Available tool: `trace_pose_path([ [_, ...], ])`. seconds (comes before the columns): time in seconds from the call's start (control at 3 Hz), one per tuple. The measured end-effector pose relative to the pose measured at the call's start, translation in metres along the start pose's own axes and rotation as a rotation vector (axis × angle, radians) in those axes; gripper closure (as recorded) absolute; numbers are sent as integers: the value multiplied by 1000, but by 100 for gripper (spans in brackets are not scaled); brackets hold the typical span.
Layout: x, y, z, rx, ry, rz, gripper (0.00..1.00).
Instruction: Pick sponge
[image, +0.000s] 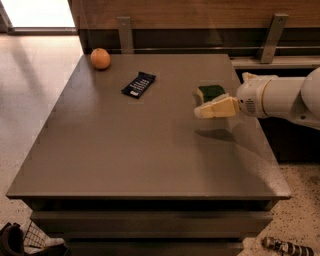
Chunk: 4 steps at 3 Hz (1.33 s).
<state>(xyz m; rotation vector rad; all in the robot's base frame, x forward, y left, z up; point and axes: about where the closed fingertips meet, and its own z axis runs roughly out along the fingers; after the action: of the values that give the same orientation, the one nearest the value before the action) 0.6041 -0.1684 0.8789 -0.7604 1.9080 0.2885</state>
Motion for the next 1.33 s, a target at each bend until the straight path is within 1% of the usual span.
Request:
trace_pose_path([
  [0.33, 14, 1, 12, 11, -16, 59, 0],
  [0.67, 14, 1, 12, 11, -16, 59, 0],
  [1.0, 21, 0, 18, -16, -51, 96, 0],
  [1.33, 26, -9, 26, -64, -97, 123, 0],
])
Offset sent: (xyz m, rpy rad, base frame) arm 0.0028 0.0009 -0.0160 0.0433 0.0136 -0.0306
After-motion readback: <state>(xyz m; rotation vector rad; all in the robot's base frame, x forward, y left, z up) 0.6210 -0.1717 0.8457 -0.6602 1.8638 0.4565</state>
